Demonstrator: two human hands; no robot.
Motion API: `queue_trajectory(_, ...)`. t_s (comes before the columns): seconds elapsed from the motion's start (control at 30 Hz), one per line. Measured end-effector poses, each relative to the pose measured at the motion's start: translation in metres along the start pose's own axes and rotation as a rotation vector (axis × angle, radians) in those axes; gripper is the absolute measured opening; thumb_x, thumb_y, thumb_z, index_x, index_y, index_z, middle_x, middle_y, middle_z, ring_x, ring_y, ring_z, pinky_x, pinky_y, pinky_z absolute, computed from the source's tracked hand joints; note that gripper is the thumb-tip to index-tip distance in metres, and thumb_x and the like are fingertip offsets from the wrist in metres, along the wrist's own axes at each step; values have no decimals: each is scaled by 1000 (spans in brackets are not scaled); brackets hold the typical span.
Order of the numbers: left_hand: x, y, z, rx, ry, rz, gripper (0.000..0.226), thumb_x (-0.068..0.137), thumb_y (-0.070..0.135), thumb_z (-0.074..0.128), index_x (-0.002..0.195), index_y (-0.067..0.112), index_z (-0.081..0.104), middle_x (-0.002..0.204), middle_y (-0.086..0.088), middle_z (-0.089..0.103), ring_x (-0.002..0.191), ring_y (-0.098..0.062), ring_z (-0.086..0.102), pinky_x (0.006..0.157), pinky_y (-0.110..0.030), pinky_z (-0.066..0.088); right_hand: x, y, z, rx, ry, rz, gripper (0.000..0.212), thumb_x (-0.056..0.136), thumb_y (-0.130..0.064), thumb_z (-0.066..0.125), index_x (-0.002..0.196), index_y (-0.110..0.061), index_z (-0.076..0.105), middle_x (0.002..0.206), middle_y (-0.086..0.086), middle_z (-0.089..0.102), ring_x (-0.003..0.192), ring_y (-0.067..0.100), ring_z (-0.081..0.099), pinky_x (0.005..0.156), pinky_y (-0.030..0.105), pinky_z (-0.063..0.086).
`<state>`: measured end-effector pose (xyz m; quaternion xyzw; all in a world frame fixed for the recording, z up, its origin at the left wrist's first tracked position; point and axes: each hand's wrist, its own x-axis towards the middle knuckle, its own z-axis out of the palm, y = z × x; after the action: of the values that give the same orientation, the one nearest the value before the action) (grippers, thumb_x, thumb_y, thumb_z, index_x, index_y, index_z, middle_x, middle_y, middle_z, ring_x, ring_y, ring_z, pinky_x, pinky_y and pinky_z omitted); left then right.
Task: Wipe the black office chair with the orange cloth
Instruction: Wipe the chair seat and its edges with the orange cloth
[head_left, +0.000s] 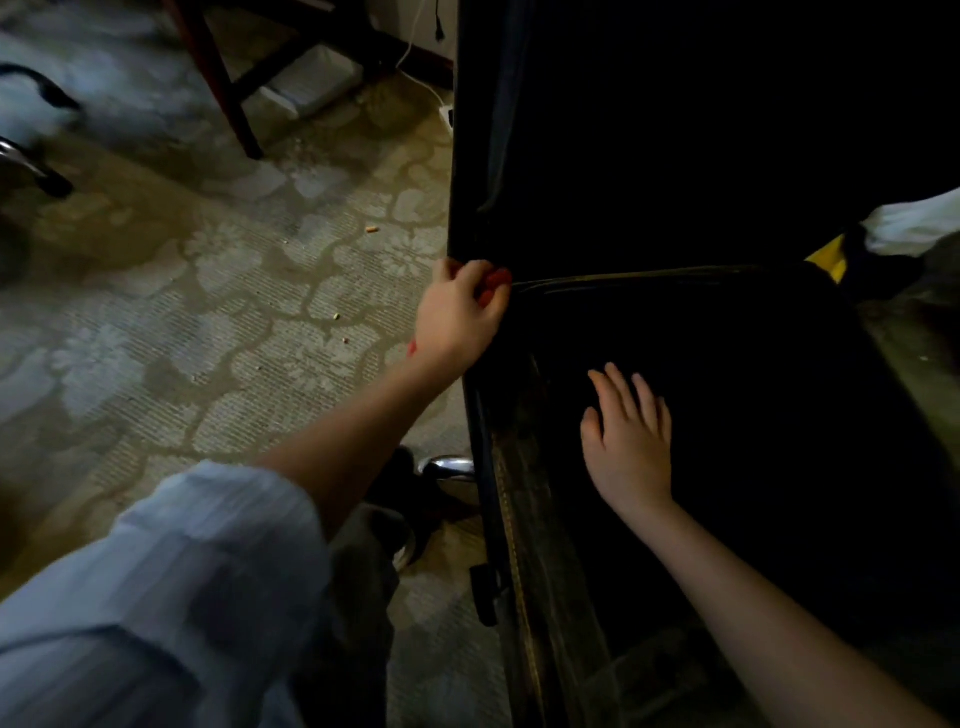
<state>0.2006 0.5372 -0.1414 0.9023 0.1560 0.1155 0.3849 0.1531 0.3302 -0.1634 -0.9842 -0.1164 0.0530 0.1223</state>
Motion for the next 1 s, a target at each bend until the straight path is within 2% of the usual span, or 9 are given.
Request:
queue_trajectory(0.07, -6, 5, 24, 186, -62, 72, 47, 90, 36, 56, 133, 18, 50, 129, -16, 46, 111, -37, 46, 93, -37, 39, -3, 0, 4, -12, 3, 6, 60, 92, -38, 12, 148, -24, 26, 157, -5, 18, 146, 18, 6, 117, 39, 0)
queue_trajectory(0.13, -20, 2, 38, 292, 5, 159, 51, 88, 36, 56, 135, 17, 50, 128, -17, 50, 111, -41, 45, 92, -42, 39, -4, -2, 7, -18, 50, 14, 69, 87, -43, 4, 147, -23, 31, 156, -3, 23, 145, 19, 11, 117, 40, 2)
queue_trajectory(0.23, -26, -10, 42, 276, 119, 255, 49, 87, 40, 47, 127, 14, 58, 117, -15, 59, 105, -41, 52, 88, -43, 44, -3, -2, 8, -9, 89, 17, 73, 83, -45, 5, 144, -21, 37, 153, -2, 30, 144, 21, 17, 116, 41, 6)
queue_trajectory(0.43, -36, -19, 39, 163, 79, 359, 37, 92, 34, 46, 118, 19, 66, 110, -9, 63, 95, -33, 54, 87, -31, 34, -3, -4, 10, -34, 101, 15, 71, 84, -42, 8, 142, -19, 40, 152, 1, 34, 143, 24, 22, 115, 45, 11)
queue_trajectory(0.57, -62, -27, 34, 113, -11, 545, 32, 93, 30, 50, 117, 19, 67, 105, -4, 63, 84, -27, 54, 80, -29, 36, -3, -3, 10, -40, 86, 13, 71, 83, -43, 8, 143, -19, 38, 153, 0, 32, 143, 24, 20, 115, 45, 10)
queue_trajectory(0.77, -106, -22, 17, -19, -240, 774, 29, 94, 27, 50, 116, 19, 66, 104, -3, 63, 87, -21, 55, 80, -34, 42, -3, -2, 11, -33, 104, 9, 69, 84, -42, 11, 141, -19, 43, 151, 1, 36, 142, 25, 24, 114, 46, 14)
queue_trajectory(0.83, -111, -20, 10, -194, -263, 620, 29, 95, 28, 48, 114, 18, 68, 102, 0, 64, 95, -15, 57, 87, -37, 43, -5, -1, 9, -31, 99, 0, 67, 85, -41, 13, 141, -20, 42, 151, 1, 35, 142, 25, 23, 115, 45, 13)
queue_trajectory(0.93, -101, -22, -2, -550, 61, 51, 27, 91, 41, 49, 112, 34, 64, 105, -2, 62, 99, -18, 58, 89, -50, 47, -5, 0, 7, -48, 59, 6, 61, 88, -37, 18, 145, -22, 34, 155, -2, 27, 145, 21, 15, 117, 42, 7)
queue_trajectory(1.0, -93, -36, -11, -574, 161, -145, 28, 88, 43, 57, 116, 42, 58, 112, -1, 58, 101, -14, 58, 90, -43, 50, -6, -1, 7, -55, 45, 4, 61, 88, -36, 18, 147, -22, 31, 156, -3, 24, 145, 21, 12, 117, 41, 4)
